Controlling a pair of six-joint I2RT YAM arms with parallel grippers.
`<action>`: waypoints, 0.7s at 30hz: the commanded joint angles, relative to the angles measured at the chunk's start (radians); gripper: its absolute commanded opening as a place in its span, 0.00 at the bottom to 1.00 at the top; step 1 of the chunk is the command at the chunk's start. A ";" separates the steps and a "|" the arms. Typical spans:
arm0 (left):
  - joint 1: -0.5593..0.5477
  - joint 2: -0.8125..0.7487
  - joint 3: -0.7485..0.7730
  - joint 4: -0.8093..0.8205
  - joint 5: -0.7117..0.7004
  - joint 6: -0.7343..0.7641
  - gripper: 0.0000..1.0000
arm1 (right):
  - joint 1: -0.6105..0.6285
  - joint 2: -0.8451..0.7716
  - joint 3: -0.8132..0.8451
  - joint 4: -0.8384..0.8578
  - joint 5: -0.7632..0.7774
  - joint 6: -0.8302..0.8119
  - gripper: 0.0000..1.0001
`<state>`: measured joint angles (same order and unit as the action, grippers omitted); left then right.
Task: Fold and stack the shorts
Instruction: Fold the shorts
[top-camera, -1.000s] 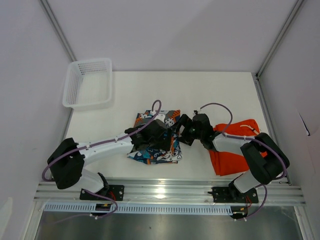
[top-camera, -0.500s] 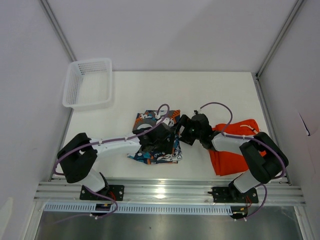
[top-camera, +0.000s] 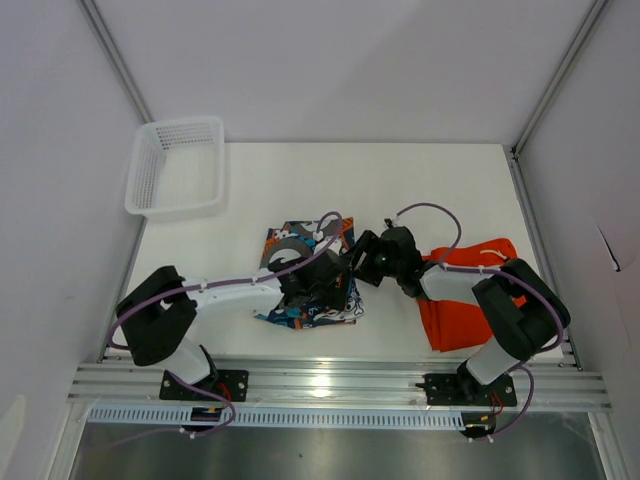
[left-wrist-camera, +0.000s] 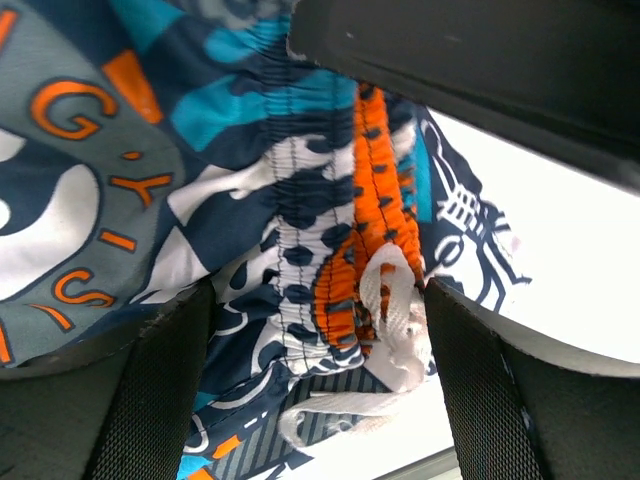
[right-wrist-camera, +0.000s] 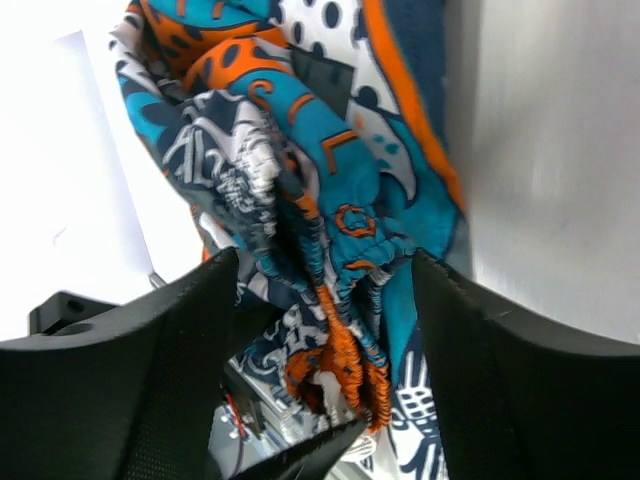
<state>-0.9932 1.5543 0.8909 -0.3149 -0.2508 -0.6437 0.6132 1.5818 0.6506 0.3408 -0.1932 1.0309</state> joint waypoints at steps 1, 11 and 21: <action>-0.016 -0.052 -0.023 0.037 -0.021 0.029 0.86 | 0.003 0.044 0.052 0.085 -0.035 -0.015 0.66; -0.025 -0.071 -0.061 0.066 -0.015 0.055 0.83 | 0.005 0.151 0.087 0.142 -0.101 -0.038 0.73; -0.025 -0.085 -0.089 0.094 -0.002 0.072 0.78 | 0.011 0.172 0.050 0.297 -0.149 -0.034 0.44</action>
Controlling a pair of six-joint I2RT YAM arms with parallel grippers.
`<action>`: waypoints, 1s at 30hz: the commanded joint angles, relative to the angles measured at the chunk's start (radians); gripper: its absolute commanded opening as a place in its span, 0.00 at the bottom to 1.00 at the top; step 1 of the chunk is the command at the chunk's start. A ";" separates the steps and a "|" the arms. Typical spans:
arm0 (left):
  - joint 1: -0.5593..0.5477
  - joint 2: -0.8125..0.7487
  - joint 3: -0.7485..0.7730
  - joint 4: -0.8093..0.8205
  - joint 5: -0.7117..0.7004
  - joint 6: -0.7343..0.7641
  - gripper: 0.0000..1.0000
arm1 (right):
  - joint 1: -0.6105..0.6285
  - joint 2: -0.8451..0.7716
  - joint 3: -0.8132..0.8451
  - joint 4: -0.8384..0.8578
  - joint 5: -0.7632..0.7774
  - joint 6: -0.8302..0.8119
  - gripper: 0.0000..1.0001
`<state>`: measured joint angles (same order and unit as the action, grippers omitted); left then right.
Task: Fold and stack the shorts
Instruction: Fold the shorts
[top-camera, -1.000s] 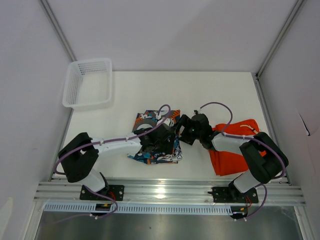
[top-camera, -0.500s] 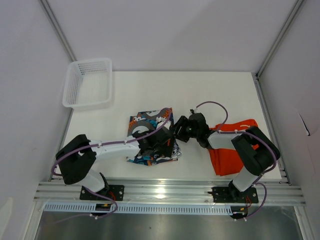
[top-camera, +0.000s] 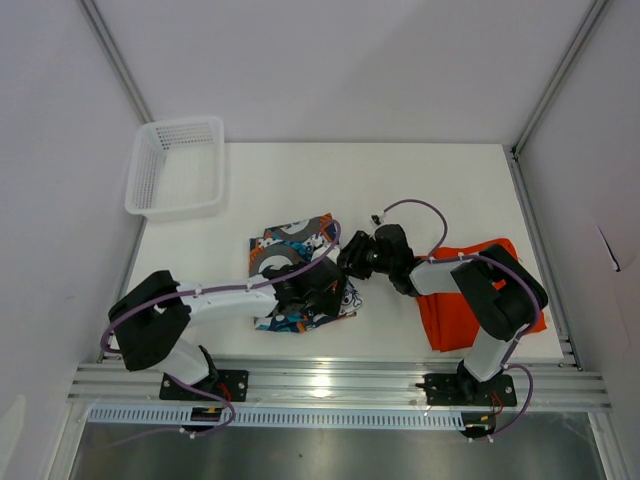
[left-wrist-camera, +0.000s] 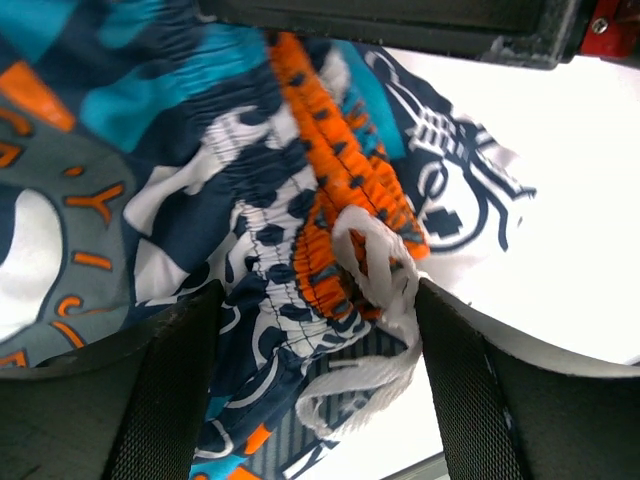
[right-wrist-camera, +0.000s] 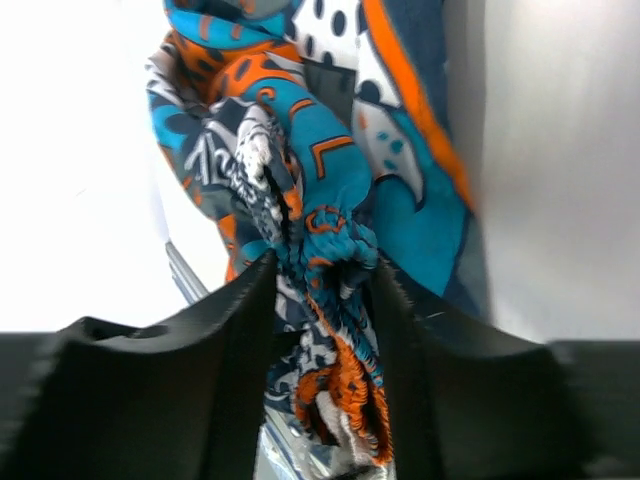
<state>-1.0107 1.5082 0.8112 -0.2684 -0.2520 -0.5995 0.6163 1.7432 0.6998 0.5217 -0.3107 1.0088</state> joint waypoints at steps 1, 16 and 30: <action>-0.008 -0.040 -0.010 0.049 0.003 0.035 0.78 | 0.008 0.012 0.015 0.121 -0.037 -0.016 0.42; -0.012 -0.065 -0.009 0.067 0.036 0.072 0.75 | 0.016 0.061 0.256 -0.056 -0.071 -0.275 0.11; 0.030 -0.295 0.180 -0.219 0.062 0.020 0.99 | -0.067 0.354 0.651 -0.424 -0.185 -0.389 0.48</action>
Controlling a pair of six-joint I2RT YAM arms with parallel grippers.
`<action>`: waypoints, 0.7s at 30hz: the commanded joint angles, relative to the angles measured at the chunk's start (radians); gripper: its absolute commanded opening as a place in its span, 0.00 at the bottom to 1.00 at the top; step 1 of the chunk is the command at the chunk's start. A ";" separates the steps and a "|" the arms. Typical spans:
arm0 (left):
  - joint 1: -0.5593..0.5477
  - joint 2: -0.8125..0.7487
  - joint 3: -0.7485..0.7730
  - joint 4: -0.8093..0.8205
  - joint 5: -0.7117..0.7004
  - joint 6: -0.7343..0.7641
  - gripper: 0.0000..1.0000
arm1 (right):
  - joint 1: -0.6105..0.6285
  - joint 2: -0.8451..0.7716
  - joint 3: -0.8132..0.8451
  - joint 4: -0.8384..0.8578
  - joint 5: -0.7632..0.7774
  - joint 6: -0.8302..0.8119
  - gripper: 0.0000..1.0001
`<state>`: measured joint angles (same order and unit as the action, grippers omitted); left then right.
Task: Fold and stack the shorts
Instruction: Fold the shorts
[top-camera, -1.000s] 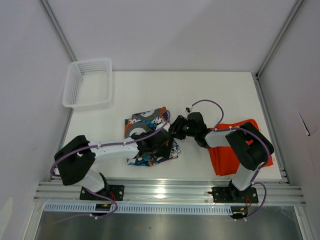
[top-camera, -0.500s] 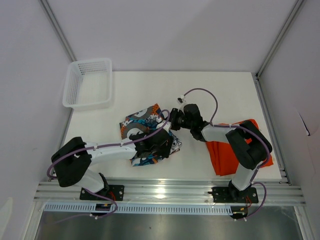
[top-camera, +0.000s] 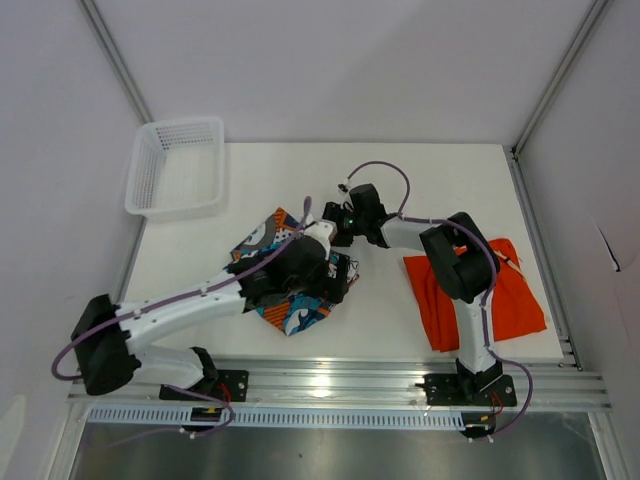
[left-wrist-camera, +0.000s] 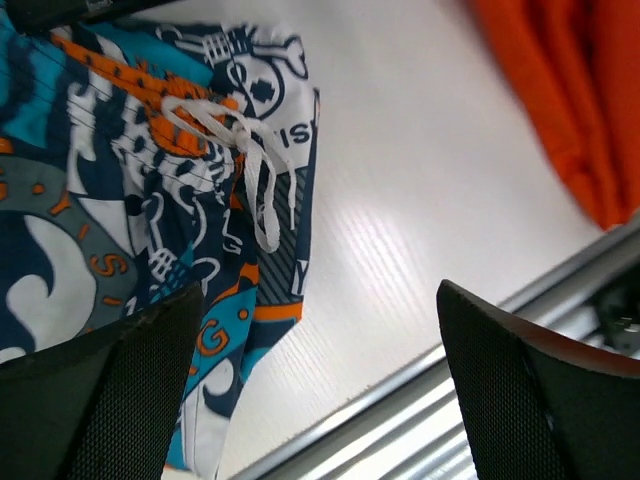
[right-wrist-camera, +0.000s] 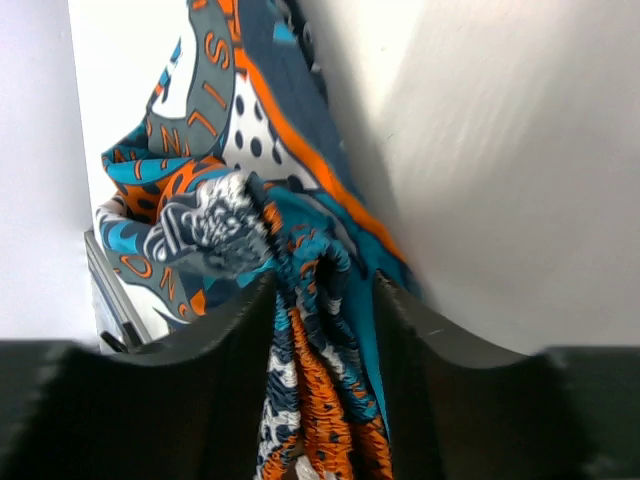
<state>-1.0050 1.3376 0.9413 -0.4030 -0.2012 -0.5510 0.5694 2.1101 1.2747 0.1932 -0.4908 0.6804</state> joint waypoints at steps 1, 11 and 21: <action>0.045 -0.150 0.042 -0.095 0.016 -0.035 0.99 | -0.031 -0.031 0.087 -0.116 -0.002 -0.071 0.59; 0.358 -0.224 -0.078 -0.111 0.043 0.011 0.99 | 0.035 -0.407 -0.083 -0.345 0.337 0.036 1.00; 0.494 -0.132 -0.084 -0.083 0.029 -0.004 0.99 | 0.452 -0.617 -0.259 -0.621 0.871 0.626 0.99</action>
<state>-0.5465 1.2236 0.8639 -0.5190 -0.1726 -0.5663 0.9493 1.5200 1.0588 -0.3233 0.2050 1.0916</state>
